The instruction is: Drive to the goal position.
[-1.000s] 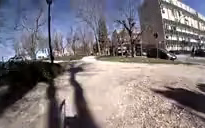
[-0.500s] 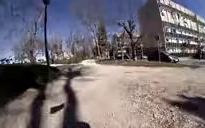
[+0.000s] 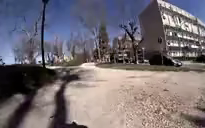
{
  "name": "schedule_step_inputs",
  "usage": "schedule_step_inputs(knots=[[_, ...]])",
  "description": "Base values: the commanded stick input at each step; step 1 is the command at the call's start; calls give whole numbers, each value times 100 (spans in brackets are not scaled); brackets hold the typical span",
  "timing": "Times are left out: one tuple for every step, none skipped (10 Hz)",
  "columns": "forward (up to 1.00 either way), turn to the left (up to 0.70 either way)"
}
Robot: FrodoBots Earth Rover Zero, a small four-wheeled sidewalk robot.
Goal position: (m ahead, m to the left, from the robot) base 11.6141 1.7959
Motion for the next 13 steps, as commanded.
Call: schedule_step_inputs(knots=[[100,0],[100,0],[100,0],[100,0],[100,0],[100,0],[100,0],[100,0],[100,0],[100,0],[100,0],[100,0],[100,0]])
